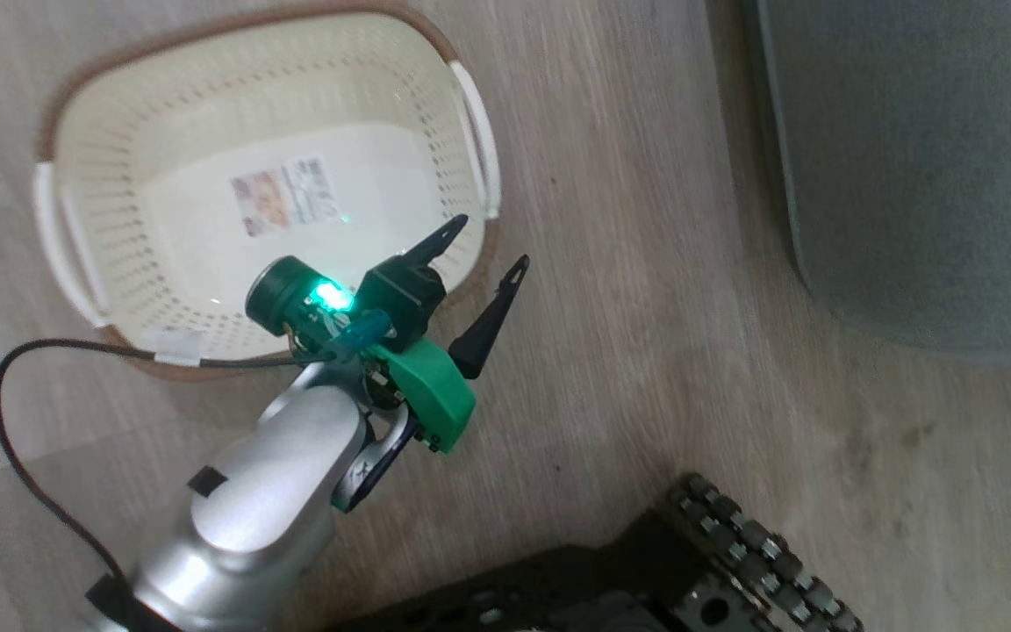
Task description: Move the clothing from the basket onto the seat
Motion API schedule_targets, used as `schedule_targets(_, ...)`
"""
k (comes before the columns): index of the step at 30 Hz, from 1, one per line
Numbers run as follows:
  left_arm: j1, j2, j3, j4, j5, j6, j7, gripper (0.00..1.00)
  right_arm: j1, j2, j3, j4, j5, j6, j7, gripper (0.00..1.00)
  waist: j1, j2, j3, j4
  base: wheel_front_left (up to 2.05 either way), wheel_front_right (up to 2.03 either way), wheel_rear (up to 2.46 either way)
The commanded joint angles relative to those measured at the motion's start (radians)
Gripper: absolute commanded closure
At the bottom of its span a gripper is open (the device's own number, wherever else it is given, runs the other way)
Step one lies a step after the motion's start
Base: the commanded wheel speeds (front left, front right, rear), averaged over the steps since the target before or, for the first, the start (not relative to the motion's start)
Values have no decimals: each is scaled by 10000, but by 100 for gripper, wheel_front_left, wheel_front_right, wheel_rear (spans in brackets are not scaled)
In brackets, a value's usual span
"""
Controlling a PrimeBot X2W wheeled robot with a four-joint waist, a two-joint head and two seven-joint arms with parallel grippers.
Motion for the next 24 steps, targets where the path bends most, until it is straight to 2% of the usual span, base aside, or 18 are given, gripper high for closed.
schedule_targets(1,-23,156,170,-390,63,48,32,0,318,-136,-213,-371,-125,-4,-86,100,-5,1,742,-524,0,0,0)
schedule_targets(4,32,308,280,-516,-28,111,57,0,753,503,-412,-603,-381,-4,-89,98,-5,1,748,-645,0,0,0)
schedule_targets(5,73,346,332,-537,-75,143,35,0,873,648,-458,-674,-473,-4,-90,71,-5,1,687,-680,0,0,0)
schedule_targets(6,115,384,371,-556,-107,177,13,0,991,750,-500,-743,-558,-4,-90,33,-5,1,586,-710,0,0,0)
schedule_targets(7,212,426,441,-573,-185,234,-50,0,1206,903,-524,-842,-686,-4,-91,0,-5,1,324,-753,0,0,0)
schedule_targets(10,318,441,519,-537,-278,275,-156,0,1433,1044,-380,-962,-780,-4,-91,0,-5,1,-32,-814,0,0,0)
schedule_targets(14,585,180,576,-175,-661,175,-316,0,2160,1208,536,-1142,-720,-4,-92,0,-5,1,-1022,-821,0,0,0)
schedule_targets(17,792,-59,705,229,-950,119,-530,0,3037,1236,1312,-1784,-752,-4,-92,0,-5,1,-1930,-778,0,0,0)
schedule_targets(21,1263,-325,1308,718,-1476,207,-828,0,4412,1451,1804,-3023,-388,-4,-92,0,-5,1,-3020,-662,0,0,0)
schedule_targets(24,1655,-474,1787,1030,-1718,199,-921,0,5495,1595,2030,-4030,-205,-4,-92,0,-5,1,-3689,-331,0,0,0)
